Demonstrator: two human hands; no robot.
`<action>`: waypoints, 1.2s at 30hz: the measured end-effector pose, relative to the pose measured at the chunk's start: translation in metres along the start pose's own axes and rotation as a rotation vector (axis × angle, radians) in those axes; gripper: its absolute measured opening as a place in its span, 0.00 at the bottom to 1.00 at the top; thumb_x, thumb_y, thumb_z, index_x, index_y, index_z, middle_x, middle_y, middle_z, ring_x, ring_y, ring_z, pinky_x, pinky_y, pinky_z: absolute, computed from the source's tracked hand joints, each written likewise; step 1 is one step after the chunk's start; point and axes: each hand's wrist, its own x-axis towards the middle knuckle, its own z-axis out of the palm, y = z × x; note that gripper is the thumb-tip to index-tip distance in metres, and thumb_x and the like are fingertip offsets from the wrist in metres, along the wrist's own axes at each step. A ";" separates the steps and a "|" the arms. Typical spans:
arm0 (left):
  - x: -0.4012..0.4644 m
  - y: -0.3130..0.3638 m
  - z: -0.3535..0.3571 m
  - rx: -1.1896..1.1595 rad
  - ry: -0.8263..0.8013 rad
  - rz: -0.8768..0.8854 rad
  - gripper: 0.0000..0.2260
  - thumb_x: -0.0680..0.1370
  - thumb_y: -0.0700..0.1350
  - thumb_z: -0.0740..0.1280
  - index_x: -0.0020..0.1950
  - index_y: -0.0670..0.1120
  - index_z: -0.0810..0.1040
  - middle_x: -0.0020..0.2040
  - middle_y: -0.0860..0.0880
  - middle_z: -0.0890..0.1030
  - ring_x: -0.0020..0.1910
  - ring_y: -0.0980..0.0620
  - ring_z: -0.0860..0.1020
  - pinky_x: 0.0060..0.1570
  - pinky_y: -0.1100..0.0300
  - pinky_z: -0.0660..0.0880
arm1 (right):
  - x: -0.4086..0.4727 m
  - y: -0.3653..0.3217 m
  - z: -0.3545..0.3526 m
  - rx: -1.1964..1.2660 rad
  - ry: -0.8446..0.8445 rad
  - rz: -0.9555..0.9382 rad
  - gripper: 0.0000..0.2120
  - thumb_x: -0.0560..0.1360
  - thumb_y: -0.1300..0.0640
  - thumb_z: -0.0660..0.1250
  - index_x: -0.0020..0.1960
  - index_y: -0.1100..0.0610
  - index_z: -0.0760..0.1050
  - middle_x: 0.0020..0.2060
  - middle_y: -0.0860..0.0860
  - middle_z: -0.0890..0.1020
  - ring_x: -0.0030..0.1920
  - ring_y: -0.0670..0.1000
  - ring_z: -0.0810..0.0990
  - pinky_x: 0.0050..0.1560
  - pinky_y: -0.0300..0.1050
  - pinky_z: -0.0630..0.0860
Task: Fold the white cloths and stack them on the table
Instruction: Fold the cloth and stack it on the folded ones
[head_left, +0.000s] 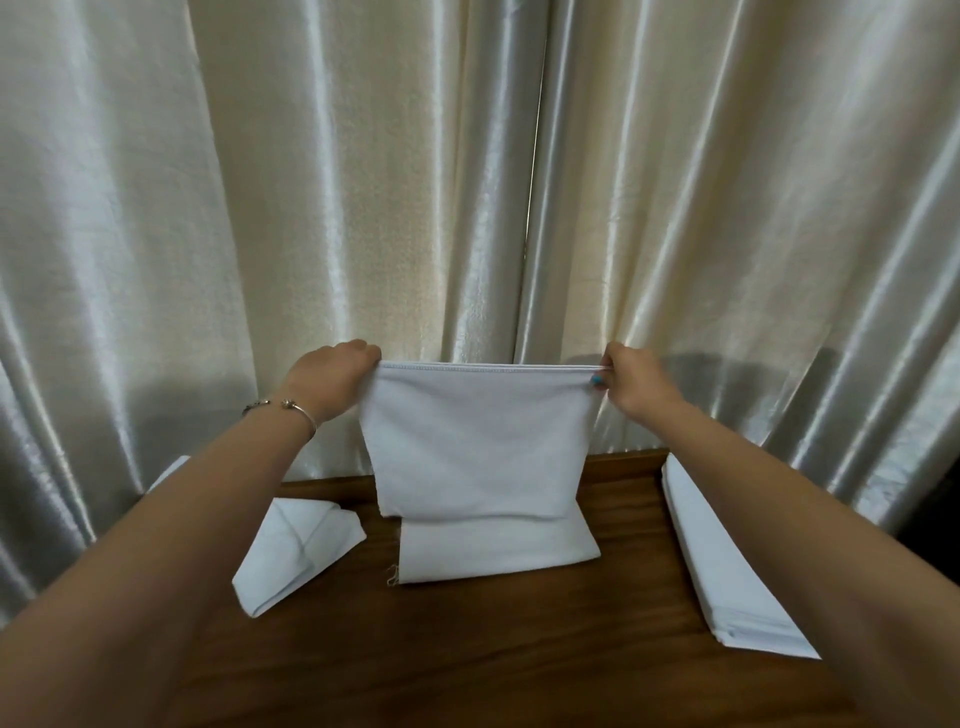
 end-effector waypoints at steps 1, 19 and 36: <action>-0.004 0.000 -0.002 0.005 -0.008 -0.001 0.10 0.74 0.36 0.60 0.53 0.45 0.73 0.47 0.46 0.75 0.41 0.45 0.77 0.39 0.52 0.75 | -0.004 -0.001 0.001 -0.007 -0.001 -0.008 0.02 0.78 0.62 0.63 0.47 0.61 0.70 0.46 0.62 0.78 0.42 0.58 0.75 0.40 0.48 0.72; -0.192 0.072 0.093 -0.260 -0.599 0.093 0.10 0.73 0.40 0.65 0.53 0.50 0.78 0.53 0.49 0.81 0.52 0.50 0.77 0.55 0.55 0.74 | -0.181 0.052 0.073 -0.111 -0.585 -0.045 0.12 0.73 0.63 0.70 0.36 0.53 0.70 0.43 0.53 0.79 0.44 0.54 0.78 0.44 0.45 0.74; -0.200 0.090 0.182 -0.578 -0.579 -0.321 0.11 0.80 0.43 0.57 0.57 0.45 0.76 0.55 0.47 0.79 0.51 0.51 0.76 0.49 0.61 0.71 | -0.188 0.094 0.173 0.257 -0.532 0.308 0.03 0.76 0.58 0.67 0.44 0.57 0.76 0.43 0.53 0.80 0.45 0.53 0.80 0.46 0.45 0.77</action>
